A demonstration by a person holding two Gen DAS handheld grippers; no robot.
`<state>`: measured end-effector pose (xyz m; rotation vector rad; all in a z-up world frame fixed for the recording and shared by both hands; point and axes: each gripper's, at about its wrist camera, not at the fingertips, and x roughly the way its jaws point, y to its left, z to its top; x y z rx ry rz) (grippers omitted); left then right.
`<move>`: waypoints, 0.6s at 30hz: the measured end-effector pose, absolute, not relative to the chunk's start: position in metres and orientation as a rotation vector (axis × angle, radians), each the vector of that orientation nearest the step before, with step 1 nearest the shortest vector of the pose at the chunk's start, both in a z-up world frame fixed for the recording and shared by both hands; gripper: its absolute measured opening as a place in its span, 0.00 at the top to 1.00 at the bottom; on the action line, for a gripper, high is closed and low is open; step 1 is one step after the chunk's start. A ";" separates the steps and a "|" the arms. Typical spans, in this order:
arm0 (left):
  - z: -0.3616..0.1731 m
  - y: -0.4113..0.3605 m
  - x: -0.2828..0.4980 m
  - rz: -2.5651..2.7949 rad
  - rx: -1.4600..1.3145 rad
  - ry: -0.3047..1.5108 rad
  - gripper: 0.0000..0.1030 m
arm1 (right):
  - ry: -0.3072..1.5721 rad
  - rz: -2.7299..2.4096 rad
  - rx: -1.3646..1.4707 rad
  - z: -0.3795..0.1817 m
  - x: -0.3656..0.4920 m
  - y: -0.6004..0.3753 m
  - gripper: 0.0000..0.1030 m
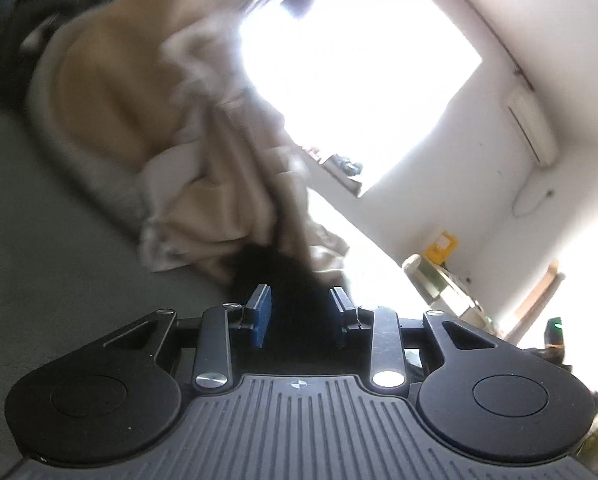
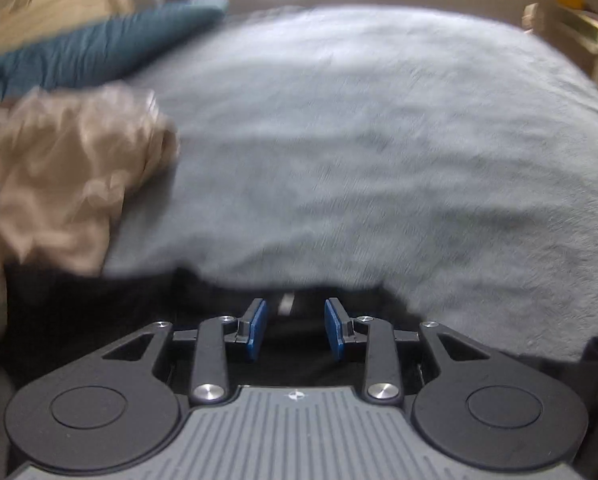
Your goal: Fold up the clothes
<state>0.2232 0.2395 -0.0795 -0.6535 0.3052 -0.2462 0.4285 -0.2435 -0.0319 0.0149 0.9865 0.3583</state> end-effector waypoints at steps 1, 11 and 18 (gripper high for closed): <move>-0.073 0.227 0.222 -0.255 -0.628 0.320 0.67 | 1.016 0.362 0.001 -0.041 0.432 -0.239 0.67; -0.051 0.077 0.289 -0.438 -0.442 0.550 0.67 | 0.881 0.306 0.162 -0.015 0.435 -0.294 0.67; -0.080 0.012 0.320 -0.415 -0.318 0.638 0.67 | 1.044 0.348 0.133 -0.040 0.417 -0.331 0.67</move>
